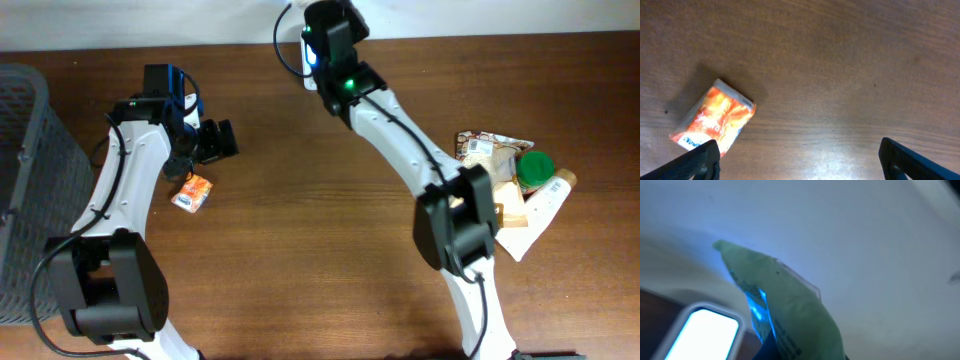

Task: Scan the item barcode
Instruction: 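Lift the mint packet with the right gripper up to the scanner, then carry the mint packet right and drop it on the pile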

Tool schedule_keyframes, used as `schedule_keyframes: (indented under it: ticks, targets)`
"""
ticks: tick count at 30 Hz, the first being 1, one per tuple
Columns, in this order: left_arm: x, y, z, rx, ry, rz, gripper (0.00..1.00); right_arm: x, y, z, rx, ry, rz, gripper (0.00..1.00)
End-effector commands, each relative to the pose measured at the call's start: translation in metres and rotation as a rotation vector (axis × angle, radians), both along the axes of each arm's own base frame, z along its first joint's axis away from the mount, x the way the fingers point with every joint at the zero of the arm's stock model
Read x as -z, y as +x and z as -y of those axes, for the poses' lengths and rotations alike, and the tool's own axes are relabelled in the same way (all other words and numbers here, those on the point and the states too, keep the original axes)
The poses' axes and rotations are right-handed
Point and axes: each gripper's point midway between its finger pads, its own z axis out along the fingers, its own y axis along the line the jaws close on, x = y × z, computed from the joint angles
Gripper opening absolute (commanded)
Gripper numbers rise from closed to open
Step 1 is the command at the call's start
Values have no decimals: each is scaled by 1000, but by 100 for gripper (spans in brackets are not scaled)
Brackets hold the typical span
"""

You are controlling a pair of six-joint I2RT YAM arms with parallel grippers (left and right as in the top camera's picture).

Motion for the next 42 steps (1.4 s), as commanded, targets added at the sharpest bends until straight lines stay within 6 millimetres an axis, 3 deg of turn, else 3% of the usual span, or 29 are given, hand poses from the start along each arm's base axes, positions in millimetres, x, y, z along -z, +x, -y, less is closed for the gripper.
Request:
schedule_keyframes:
  ticks: [1, 3, 6, 15, 18, 21, 23, 27, 31, 32, 34, 37, 41, 42]
  targets:
    - [-10, 3, 0, 5, -5, 30, 99, 17, 17, 6, 24, -338, 29, 4]
    - [-10, 3, 0, 5, -5, 30, 99, 46, 23, 3, 2, -470, -11, 4]
    - [-10, 3, 0, 5, -5, 30, 99, 65, 23, 3, -12, -514, -62, 4]
    - [-10, 3, 0, 5, -5, 30, 99, 64, 22, 7, 14, -517, -65, 4]
    - [-10, 3, 0, 5, -5, 30, 99, 50, 21, 8, 27, -452, -38, 4]
    - [-10, 3, 0, 5, -5, 30, 99, 6, 12, 14, 57, -276, 22, 4]
    - [-10, 3, 0, 5, -5, 30, 99, -32, -5, 22, 64, -176, 22, 4]
    - [-10, 3, 0, 5, -5, 30, 99, -73, -63, 20, -73, 164, -152, 4]
    - [-10, 3, 0, 5, -5, 30, 99, -81, -132, 43, -53, 661, -427, 4]
    - [-10, 3, 0, 5, -5, 30, 99, -77, -146, 52, -47, 716, -504, 4]
    - [-10, 3, 0, 5, -5, 30, 99, -43, -182, 98, 105, 810, -729, 4]
    - [-10, 3, 0, 5, -5, 30, 99, 6, -205, 141, 319, 815, -905, 4]
    - [-10, 3, 0, 5, -5, 30, 99, 102, -227, 187, 534, 804, -1097, 4]
    - [-10, 3, 0, 5, -5, 30, 99, 117, -228, 194, 557, 810, -1106, 4]
